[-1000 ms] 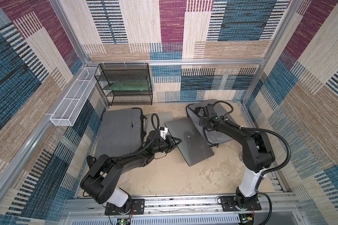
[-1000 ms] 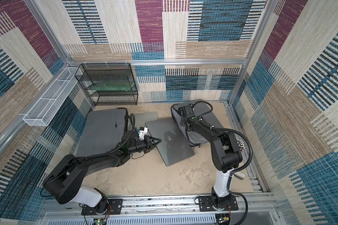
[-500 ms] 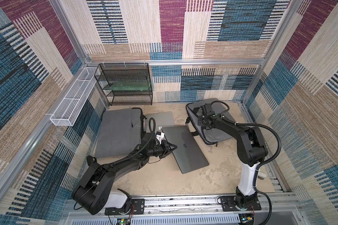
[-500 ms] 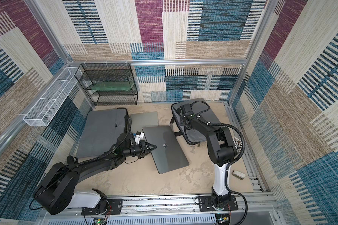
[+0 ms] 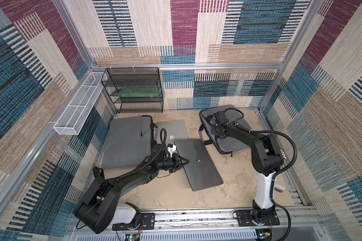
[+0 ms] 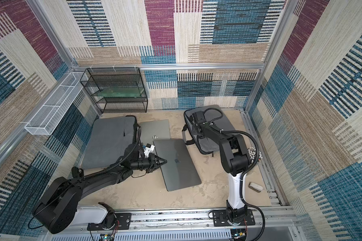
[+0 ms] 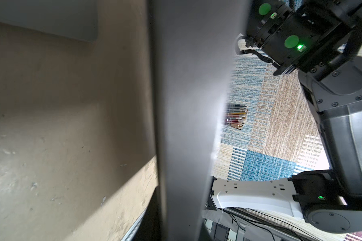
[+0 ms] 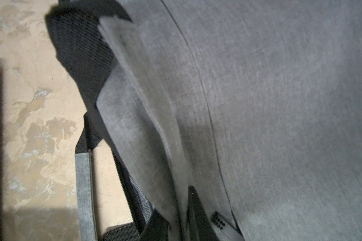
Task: Open the zippered laptop bag and take out the laptop
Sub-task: Place the zippered laptop bag at the center of the board.
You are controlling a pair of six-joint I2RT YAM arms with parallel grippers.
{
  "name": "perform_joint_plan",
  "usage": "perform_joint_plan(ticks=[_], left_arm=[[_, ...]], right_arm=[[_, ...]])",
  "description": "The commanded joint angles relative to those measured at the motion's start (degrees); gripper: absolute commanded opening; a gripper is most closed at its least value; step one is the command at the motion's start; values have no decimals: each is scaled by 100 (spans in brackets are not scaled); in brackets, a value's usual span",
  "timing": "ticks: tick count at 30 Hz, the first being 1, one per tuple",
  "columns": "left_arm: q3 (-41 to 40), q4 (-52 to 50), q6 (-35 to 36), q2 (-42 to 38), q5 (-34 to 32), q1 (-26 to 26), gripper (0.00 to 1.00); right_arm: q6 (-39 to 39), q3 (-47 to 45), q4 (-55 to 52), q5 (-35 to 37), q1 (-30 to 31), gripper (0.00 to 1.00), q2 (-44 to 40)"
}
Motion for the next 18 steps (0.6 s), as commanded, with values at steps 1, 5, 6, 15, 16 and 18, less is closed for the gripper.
perform_joint_plan(ticks=[1,5,6,15,16,18], left_arm=[[3,661,110,39,357,-32,0],[-7,817,71,217,344,-134,0],[-7,884,48,267,345,-158,0],[112,1432,-113,815,445,-304,0],[137,1479,-129,876,470,-312,0],[175,1497,-149,978,502,-335,0]], right_arm=[[-4,139,50,68,-31,18,101],[112,348,-74,153,-99,18,278],[129,386,-88,145,-120,18,316],[212,860,-255,153,-233,19,666],[206,915,-269,153,-242,23,686],[176,983,-302,153,-264,27,728]])
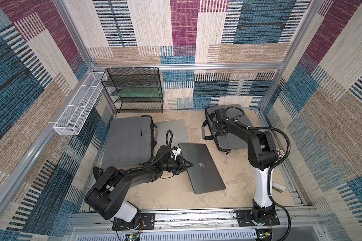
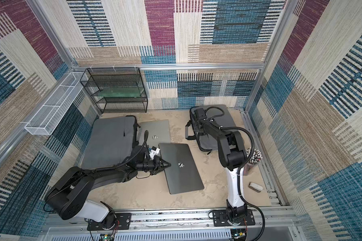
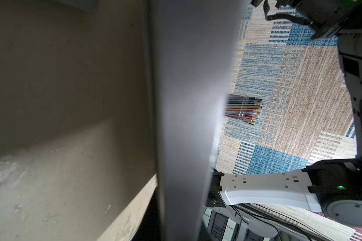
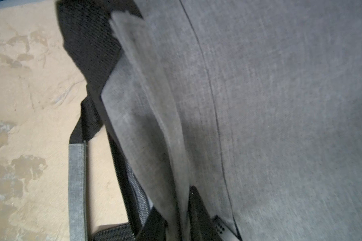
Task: Open the zippered laptop bag and take out the laptop
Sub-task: Place the zippered laptop bag at the center of the board.
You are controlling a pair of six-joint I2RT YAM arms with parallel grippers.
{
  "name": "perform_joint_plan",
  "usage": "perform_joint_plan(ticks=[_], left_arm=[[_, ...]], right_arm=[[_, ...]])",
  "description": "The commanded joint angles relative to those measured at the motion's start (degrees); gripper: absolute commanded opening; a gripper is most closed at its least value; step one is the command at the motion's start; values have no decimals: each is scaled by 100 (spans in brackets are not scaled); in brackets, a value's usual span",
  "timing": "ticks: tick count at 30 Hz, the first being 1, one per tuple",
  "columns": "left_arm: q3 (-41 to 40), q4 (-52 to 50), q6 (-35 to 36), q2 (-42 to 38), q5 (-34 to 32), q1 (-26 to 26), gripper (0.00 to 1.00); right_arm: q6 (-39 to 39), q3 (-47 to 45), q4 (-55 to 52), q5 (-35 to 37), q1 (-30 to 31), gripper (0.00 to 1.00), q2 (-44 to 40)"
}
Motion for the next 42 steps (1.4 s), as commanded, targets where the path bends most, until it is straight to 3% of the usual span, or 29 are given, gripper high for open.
perform_joint_plan(ticks=[1,12,24,27,34,40,42], left_arm=[[117,814,-95,117,378,-27,0],[434,931,-65,564,555,-224,0],[394,1200,-271,1033,734,-367,0],[293,1310,-344,1071,803,-368,0],[321,1177,-266,1098,851,-361,0],[396,1094,-227,1174,873,-362,0],[413,1089,-219,1201,873,-368,0]], right_arm=[[13,142,17,90,-36,30,56],[-109,132,-150,24,-19,62,-277],[30,-586,-84,-458,128,83,-1484],[75,-943,-95,-641,219,84,-1780],[439,-2054,-27,-273,502,81,-2557],[552,-2470,43,299,563,65,-2708],[527,-2469,71,475,544,65,-2612]])
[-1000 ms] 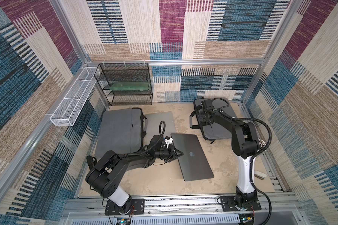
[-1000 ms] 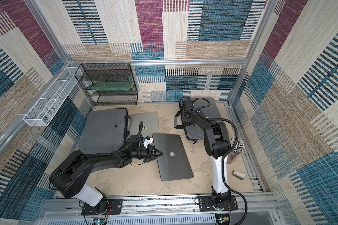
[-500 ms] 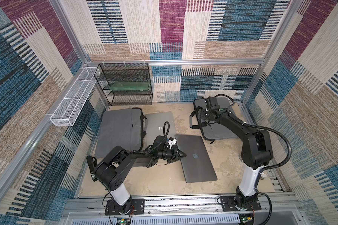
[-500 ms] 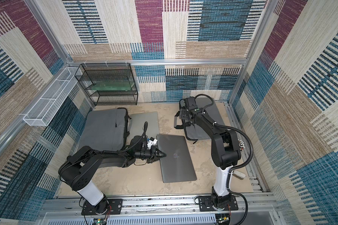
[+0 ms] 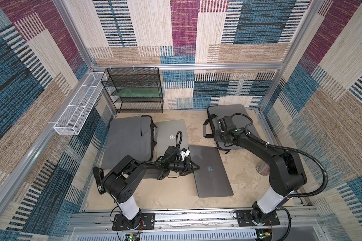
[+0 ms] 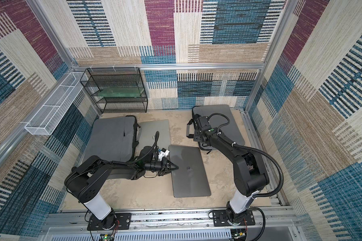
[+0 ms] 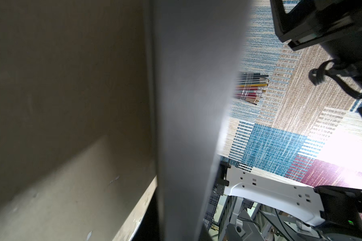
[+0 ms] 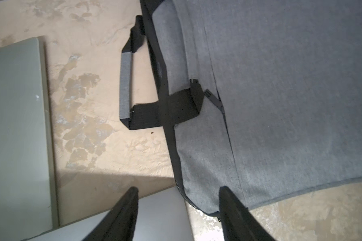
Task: Open the zippered laptop bag and take out the laptop
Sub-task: Place the zippered laptop bag at the center of the board, then move the zippered laptop bag to the corner of the board.
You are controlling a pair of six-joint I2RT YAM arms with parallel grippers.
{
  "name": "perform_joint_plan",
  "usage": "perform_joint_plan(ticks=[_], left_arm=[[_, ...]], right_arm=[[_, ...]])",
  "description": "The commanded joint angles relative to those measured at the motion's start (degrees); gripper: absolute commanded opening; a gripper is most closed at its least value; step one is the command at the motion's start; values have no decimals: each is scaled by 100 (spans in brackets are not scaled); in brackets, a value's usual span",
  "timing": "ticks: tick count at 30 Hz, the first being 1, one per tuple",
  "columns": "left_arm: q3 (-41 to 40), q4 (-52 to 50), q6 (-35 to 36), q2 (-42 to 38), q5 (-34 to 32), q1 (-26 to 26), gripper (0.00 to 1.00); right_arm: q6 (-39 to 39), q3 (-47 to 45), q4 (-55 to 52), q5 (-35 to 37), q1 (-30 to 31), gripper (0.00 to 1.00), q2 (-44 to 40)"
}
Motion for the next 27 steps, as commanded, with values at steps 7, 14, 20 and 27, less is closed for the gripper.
perform_joint_plan(ticks=[7,14,20,27], left_arm=[[47,220,-96,69,224,3,0],[4,309,-136,118,224,1,0],[29,352,-145,184,208,-1,0],[105,172,14,223,83,-25,0]], right_arm=[[-139,56,412,360,60,76,567],[-77,181,273,829,28,74,1041],[10,148,91,1347,-41,76,1327],[66,-1,144,1400,-269,76,1230]])
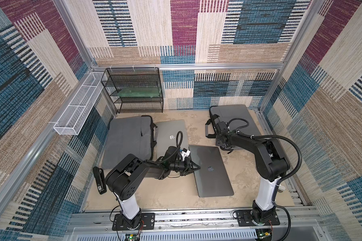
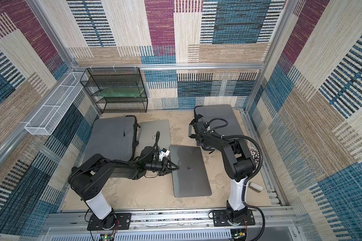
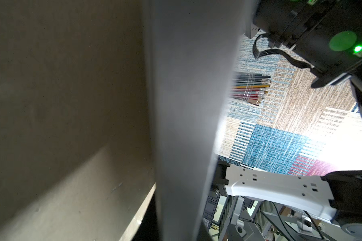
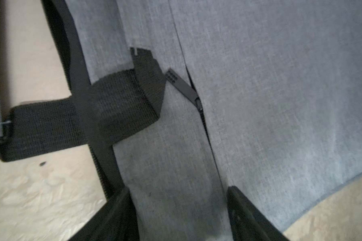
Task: Open the zippered laptop bag and take out the laptop
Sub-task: Move the zippered laptop bag to the corner of the board, then place the laptop at the center of the board.
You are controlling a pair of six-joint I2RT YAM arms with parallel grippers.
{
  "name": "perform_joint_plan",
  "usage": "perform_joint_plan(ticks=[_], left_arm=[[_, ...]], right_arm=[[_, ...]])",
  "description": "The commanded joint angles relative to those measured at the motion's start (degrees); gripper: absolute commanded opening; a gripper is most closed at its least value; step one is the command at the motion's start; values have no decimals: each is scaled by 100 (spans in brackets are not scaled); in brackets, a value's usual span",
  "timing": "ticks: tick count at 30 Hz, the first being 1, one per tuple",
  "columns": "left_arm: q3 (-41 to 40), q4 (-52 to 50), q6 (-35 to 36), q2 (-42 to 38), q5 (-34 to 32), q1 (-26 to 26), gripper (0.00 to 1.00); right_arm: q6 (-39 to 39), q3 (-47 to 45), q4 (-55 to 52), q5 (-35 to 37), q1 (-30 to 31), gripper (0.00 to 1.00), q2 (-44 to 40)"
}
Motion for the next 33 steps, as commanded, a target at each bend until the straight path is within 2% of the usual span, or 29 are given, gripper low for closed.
perform_joint_plan(ticks=[1,3,12,17,24,27,31,33], left_arm=[[106,-142,90,-6,33,-41,0],[171,-455,235,-9,-73,-100,0],[461,-695,499,209,-472,-312,0],[565,-861,621,325,-729,-379,0],[589,-1242,782,341,-995,-379,19],[626,-1193,779,404,-987,-382,21],[606,-828,601,580,-919,-379,31],[586,-620,487,675,-888,-373,32]], right_arm=[[109,-61,-9,166,-110,76,-117],[95,-88,3,143,-209,76,-169],[17,-268,30,128,-316,76,-362],[28,-381,31,124,-329,82,-554],[-54,-456,44,-209,-273,94,-1093],[-72,-477,51,-333,-204,98,-1364],[-58,-519,77,-501,-132,99,-1672],[-56,-517,77,-568,-106,99,-1804]])
